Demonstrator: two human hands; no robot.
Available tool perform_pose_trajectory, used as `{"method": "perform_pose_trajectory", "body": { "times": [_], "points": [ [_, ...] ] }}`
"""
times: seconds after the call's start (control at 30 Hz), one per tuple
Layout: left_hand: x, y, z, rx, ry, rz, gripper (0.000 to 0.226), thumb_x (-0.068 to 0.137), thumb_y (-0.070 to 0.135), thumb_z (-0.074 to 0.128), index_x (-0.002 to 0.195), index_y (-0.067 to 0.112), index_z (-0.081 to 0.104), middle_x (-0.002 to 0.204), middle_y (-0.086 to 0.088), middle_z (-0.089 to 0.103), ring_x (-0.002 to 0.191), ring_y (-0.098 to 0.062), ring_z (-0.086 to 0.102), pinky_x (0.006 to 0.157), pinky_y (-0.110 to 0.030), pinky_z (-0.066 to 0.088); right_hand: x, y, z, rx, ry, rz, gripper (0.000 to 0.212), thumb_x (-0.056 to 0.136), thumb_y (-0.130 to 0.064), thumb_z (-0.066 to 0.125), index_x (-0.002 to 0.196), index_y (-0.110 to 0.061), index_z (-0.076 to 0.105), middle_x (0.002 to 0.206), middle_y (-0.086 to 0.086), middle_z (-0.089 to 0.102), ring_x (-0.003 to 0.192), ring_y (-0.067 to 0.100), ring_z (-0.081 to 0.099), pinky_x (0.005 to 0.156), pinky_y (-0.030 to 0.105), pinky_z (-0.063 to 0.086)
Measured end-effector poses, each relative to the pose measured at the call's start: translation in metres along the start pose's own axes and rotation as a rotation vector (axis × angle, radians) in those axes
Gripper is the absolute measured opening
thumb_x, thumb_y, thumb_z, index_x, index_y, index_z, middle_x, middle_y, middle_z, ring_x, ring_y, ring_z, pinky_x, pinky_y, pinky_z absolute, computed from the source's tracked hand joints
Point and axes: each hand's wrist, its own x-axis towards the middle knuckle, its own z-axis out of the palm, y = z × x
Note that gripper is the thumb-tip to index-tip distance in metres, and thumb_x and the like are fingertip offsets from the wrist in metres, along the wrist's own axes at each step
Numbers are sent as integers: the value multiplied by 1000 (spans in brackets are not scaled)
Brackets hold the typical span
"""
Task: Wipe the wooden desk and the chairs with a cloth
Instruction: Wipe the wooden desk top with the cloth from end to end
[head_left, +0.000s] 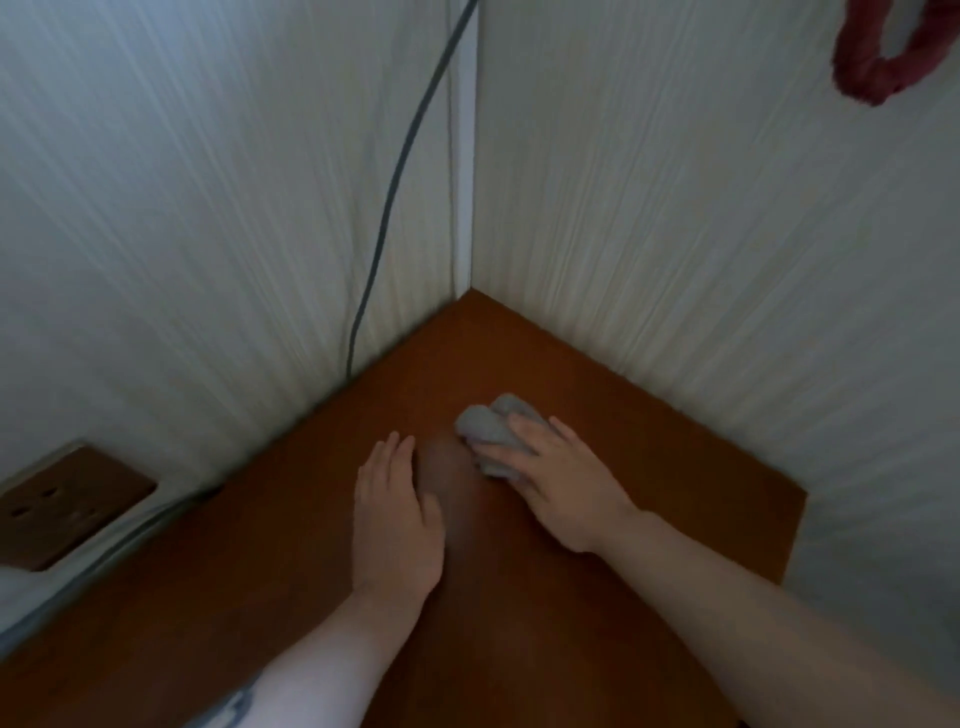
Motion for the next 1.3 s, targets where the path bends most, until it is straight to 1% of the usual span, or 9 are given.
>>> {"method": "perform_pose_trajectory", "body": {
  "times": [0.2,0.37,0.53,0.7,0.8,0.9,1.03,1.17,1.3],
  "points": [
    [-7,-48,-22,386,70,-71,65,92,44,22,147,13,38,155,-5,33,145,-22,22,118,-40,5,91,-37,3,-17,100,462,55,103,-27,31,155,-34,14,164,4,-1,149,19,-5,120,39,-1],
    [0,-46,-19,367,123,-247,64,90,38,24,147,9,36,152,-9,37,141,-28,28,116,-50,14,63,-109,48,86,-2,-177,60,90,-36,20,146,-32,42,160,5,23,148,19,14,118,32,-2],
    [-1,-46,-19,357,143,-227,60,86,31,30,135,3,52,138,-14,52,130,-34,44,107,-58,30,86,-43,19,-29,-247,-547,46,99,-35,35,145,-39,40,159,-1,24,148,11,11,117,27,-6],
    [1,-47,-17,421,92,-228,61,86,32,30,135,3,51,139,-14,52,130,-34,44,106,-59,31,152,-52,18,-32,81,22,45,103,-27,34,147,-38,33,160,1,20,147,15,9,117,34,-5],
    [1,-45,-21,393,18,-252,63,88,32,29,142,3,42,147,-13,43,137,-32,35,110,-59,27,140,-112,55,-13,261,233,53,91,-26,29,141,-27,46,153,10,35,143,24,28,117,44,13],
    [2,-42,-24,452,-53,-256,66,91,31,29,151,5,21,157,-10,23,145,-27,14,116,-54,8,101,-127,63,126,137,-92,51,87,-29,33,132,-27,58,144,11,49,136,26,40,113,37,19],
    [1,-48,-18,420,53,-221,61,84,30,31,133,1,53,138,-13,53,131,-32,44,106,-57,22,115,-57,18,-26,-200,-505,44,100,-36,36,143,-40,43,158,-1,28,147,16,18,115,28,4],
    [-1,-44,-20,394,88,-225,61,87,31,28,136,3,51,141,-11,50,133,-31,43,107,-61,32,152,-13,13,-65,31,-162,45,100,-26,43,144,-39,41,155,4,32,144,24,25,118,38,13],
    [0,-49,-15,408,112,-222,60,87,30,30,135,2,52,139,-11,51,132,-31,43,105,-62,33,148,-56,31,17,296,370,50,102,-22,36,150,-33,31,161,4,17,148,18,9,118,35,-2]
  ]
}}
